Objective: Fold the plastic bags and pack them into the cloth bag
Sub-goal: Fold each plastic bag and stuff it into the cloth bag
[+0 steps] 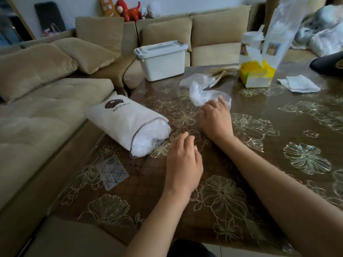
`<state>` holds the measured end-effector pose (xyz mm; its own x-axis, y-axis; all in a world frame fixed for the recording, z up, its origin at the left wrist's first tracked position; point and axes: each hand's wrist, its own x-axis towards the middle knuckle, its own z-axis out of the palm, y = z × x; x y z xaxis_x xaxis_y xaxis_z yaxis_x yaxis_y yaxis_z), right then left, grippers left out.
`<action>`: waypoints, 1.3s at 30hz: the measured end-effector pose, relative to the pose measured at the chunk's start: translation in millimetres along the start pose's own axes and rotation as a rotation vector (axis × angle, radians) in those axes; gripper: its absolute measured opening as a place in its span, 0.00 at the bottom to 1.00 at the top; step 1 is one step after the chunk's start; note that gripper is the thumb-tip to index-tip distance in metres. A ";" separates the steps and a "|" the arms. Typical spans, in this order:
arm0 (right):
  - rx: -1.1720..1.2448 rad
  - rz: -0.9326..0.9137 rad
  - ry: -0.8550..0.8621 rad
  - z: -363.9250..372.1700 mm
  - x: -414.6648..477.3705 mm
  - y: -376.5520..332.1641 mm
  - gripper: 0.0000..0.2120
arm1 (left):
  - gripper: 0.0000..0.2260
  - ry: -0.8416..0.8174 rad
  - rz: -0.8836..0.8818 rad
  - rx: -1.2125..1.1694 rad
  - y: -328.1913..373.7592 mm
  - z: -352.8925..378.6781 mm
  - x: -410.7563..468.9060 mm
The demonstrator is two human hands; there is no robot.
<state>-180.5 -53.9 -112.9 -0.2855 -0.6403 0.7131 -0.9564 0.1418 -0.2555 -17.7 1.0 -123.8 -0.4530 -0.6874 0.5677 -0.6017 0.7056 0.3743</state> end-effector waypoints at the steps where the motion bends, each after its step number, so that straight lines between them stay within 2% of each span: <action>1: 0.055 0.010 0.002 -10.3 -11.5 -3.4 0.07 | 0.16 0.007 -0.019 0.009 1.1 -0.4 -0.6; 4: 0.267 0.037 0.048 -48.2 -45.3 -18.3 0.04 | 0.10 0.039 -0.091 -0.010 5.9 -6.5 -2.1; 7: 0.495 0.168 0.107 -100.3 -78.0 -37.5 0.06 | 0.11 0.118 -0.029 -0.080 14.1 -16.7 -13.1; 8: 0.600 0.241 0.139 -120.2 -85.1 -43.5 0.08 | 0.13 0.127 -0.064 -0.169 20.6 -21.7 -17.9; 10: 0.867 0.414 0.152 -159.8 -91.8 -51.0 0.10 | 0.17 0.110 -0.264 -0.414 34.7 -31.8 -23.0; 13: 1.139 0.603 0.202 -206.6 -95.2 -42.9 0.12 | 0.24 0.073 -0.743 -0.949 57.5 -52.5 -18.9; 15: 1.248 0.701 0.204 -223.7 -100.0 -31.9 0.12 | 0.29 -0.097 -0.971 -1.294 64.4 -60.6 -16.8; 17: 1.329 0.830 0.142 -224.4 -109.8 -22.7 0.11 | 0.28 -0.358 -1.005 -1.408 69.7 -62.0 -18.9; 18: 1.341 0.896 0.095 -224.7 -117.0 -18.2 0.10 | 0.25 -0.456 -1.002 -1.436 76.4 -61.7 -20.7; 20: 1.270 0.972 -0.001 -222.9 -131.3 -10.4 0.06 | 0.26 -0.542 -0.996 -1.478 83.6 -57.0 -19.1; 24: 0.993 0.840 -0.068 -221.0 -144.4 -3.6 0.04 | 0.34 -0.620 -1.042 -1.398 80.7 -56.2 -10.1; 26: 0.935 0.752 -0.113 -224.9 -144.2 -2.9 0.06 | 0.25 -0.662 -1.013 -1.241 82.2 -58.2 -11.9; 29: 0.888 0.664 -0.171 -226.6 -142.4 -2.4 0.07 | 0.13 -0.524 -1.044 -1.084 79.7 -55.7 -15.9; 32: 0.795 0.617 -0.186 -223.8 -142.0 0.6 0.09 | 0.09 -0.422 -1.066 -1.140 70.9 -58.2 -14.7; 36: 0.727 0.598 -0.195 -218.5 -141.4 2.6 0.06 | 0.10 -0.386 -1.108 -1.281 58.4 -70.3 -12.0; 39: 0.645 0.607 -0.231 -209.0 -139.5 0.8 0.12 | 0.12 -0.344 -1.177 -1.209 51.1 -71.8 -14.1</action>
<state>-154.4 193.4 -76.2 -0.6415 -0.7387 0.2066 -0.4061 0.0985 -0.9085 5.2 59.0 -60.0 -0.3726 -0.7781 -0.5057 0.0373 -0.5571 0.8296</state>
